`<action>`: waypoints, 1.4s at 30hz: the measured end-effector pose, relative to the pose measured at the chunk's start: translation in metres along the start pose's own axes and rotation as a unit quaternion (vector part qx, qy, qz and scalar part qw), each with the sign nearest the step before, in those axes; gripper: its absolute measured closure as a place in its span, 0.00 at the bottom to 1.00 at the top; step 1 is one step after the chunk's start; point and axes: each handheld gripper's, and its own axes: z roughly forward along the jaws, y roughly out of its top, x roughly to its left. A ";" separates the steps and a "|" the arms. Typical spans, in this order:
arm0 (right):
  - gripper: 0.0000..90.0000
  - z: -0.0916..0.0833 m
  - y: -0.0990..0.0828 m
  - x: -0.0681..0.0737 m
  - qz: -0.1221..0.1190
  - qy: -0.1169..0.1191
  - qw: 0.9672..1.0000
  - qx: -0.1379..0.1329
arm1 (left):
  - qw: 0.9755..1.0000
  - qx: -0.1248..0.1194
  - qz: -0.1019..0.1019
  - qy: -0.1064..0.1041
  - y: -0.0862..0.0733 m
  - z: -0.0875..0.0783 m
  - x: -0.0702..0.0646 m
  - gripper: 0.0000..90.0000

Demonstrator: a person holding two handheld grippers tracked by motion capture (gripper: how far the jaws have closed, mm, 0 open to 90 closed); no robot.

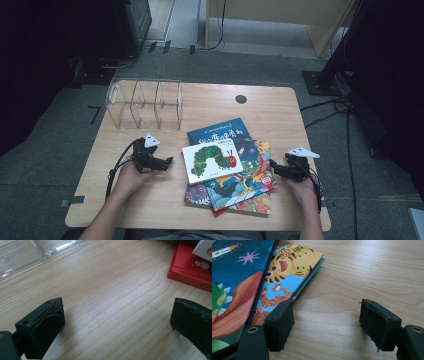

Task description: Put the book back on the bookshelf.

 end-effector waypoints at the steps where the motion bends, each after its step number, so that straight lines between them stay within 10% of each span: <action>1: 0.30 0.000 0.000 0.000 -0.001 0.000 1.000 0.001 | 1.000 0.000 0.000 0.000 0.000 0.000 0.000 0.00; 6: 0.31 -0.001 0.003 0.002 -0.001 -0.003 1.000 0.007 | 1.000 -0.001 0.004 -0.004 0.000 -0.001 -0.001 0.03; 13: 0.35 -0.009 0.008 0.008 -0.010 -0.001 1.000 0.001 | 1.000 0.002 0.016 -0.016 0.002 -0.013 -0.004 0.47; 24: 0.49 -0.021 0.017 0.023 -0.014 0.032 0.999 -0.014 | 0.996 0.033 0.002 -0.079 0.019 -0.018 -0.011 0.82; 42: 0.77 -0.028 0.020 0.065 -0.003 0.119 0.993 -0.012 | 0.989 0.015 0.004 -0.148 0.044 -0.016 -0.014 0.98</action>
